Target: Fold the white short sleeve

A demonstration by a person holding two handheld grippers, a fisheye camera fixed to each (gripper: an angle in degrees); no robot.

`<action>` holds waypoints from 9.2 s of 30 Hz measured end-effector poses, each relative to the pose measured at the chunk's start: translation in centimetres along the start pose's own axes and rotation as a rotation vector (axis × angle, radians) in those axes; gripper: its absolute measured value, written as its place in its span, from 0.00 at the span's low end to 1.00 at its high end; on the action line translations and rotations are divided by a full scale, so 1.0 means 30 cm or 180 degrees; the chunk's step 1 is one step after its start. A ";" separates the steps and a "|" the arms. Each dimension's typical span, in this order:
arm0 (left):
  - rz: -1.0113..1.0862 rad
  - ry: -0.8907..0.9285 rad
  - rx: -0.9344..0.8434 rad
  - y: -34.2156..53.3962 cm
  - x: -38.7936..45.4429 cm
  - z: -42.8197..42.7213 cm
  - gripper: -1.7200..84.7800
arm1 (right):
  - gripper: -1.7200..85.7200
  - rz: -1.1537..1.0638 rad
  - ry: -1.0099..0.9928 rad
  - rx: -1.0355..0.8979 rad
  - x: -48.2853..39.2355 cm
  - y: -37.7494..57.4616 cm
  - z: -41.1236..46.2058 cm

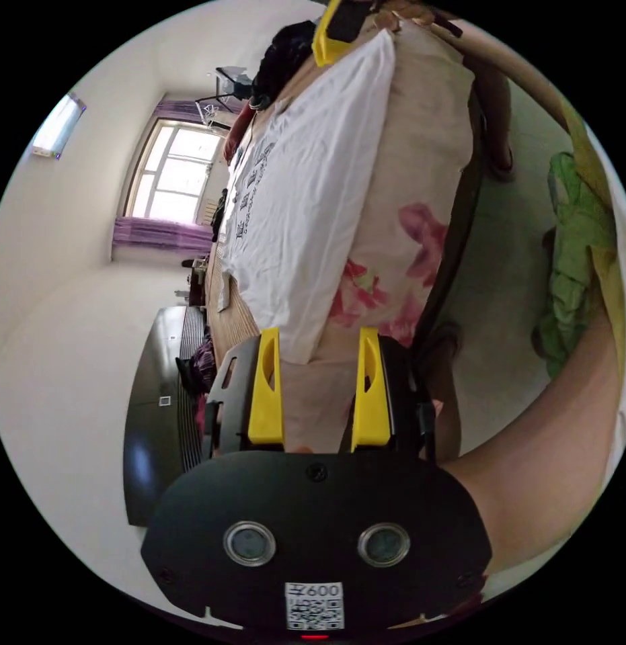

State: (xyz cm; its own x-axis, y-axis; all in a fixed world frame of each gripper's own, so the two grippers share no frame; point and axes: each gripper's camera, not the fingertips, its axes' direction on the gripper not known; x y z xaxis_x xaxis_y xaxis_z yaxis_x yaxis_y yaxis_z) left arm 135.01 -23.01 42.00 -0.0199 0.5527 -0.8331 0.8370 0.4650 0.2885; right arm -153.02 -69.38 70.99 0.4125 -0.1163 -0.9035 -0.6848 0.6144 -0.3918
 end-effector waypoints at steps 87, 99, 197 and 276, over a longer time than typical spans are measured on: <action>-0.1869 0.0285 0.0290 -0.576 -0.757 -0.670 0.12 | 0.01 -0.1034 0.0427 -0.0621 -0.213 0.206 0.639; -0.2752 0.0896 0.0640 -0.408 -0.901 -0.653 0.03 | 0.06 -0.2033 0.2557 -0.0834 -0.279 0.462 0.676; -0.2694 0.3479 -0.0020 -1.425 -2.314 1.717 0.03 | 0.01 -0.0069 -0.0120 -0.0910 1.720 -0.994 2.252; -0.2371 0.2439 -0.0369 -1.722 -1.975 1.819 0.03 | 0.01 -0.0525 0.0579 -0.0755 2.251 -0.100 3.211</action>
State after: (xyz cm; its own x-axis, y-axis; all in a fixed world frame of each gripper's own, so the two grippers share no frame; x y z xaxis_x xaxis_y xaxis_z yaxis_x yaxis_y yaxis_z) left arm 122.79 -117.52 50.73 -0.8748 0.3708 -0.3117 0.4165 0.9043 -0.0931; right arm -65.26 -3.91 27.88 0.4301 -0.3496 -0.8324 -0.7472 0.3796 -0.5455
